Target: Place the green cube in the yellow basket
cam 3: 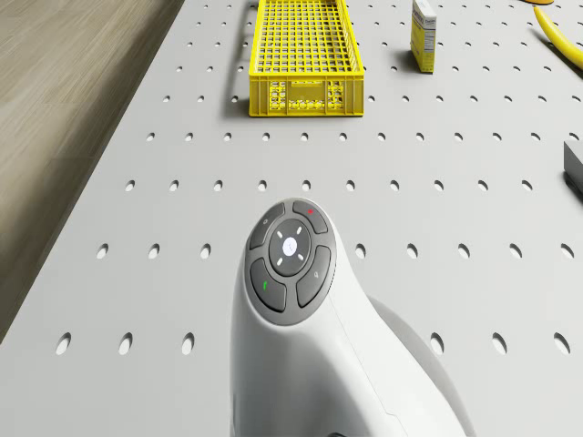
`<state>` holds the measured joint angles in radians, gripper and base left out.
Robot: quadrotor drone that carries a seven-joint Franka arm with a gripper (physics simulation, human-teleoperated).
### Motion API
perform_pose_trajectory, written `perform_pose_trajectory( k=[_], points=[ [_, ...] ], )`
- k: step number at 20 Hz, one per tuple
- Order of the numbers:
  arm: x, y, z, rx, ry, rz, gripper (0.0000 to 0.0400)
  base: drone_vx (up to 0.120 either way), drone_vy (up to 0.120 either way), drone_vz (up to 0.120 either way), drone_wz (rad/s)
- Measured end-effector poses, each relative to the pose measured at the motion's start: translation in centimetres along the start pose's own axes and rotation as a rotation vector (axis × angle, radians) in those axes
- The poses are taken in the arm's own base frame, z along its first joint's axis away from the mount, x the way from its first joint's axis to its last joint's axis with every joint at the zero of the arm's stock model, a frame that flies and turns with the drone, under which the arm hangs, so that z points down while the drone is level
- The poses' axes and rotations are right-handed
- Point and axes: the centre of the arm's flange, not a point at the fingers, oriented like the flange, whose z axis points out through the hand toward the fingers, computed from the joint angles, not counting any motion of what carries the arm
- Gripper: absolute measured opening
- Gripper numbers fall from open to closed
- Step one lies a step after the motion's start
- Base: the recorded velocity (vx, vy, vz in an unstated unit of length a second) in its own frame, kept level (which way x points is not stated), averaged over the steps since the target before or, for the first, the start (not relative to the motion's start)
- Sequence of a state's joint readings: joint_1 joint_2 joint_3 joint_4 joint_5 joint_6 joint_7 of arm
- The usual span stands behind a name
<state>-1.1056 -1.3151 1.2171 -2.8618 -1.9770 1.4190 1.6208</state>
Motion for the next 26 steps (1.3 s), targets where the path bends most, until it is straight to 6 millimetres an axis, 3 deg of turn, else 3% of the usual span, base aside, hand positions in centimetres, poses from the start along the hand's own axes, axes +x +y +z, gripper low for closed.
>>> perform_pose_trajectory(
  k=[8, 11, 26],
  points=[
    [0.0, 0.0, -2.3, 0.001, -0.002, 0.0, 0.0253, 0.0, 0.0, 0.0, 0.0],
    [0.0, 0.0, -3.5, 0.002, -0.002, -0.007, 0.0253, 0.107, 0.0, 0.0, 0.0],
    [0.0, 0.0, -5.3, 0.002, -0.003, -0.007, 0.0252, 0.12, 0.0, 0.117, 0.0]
  ],
)
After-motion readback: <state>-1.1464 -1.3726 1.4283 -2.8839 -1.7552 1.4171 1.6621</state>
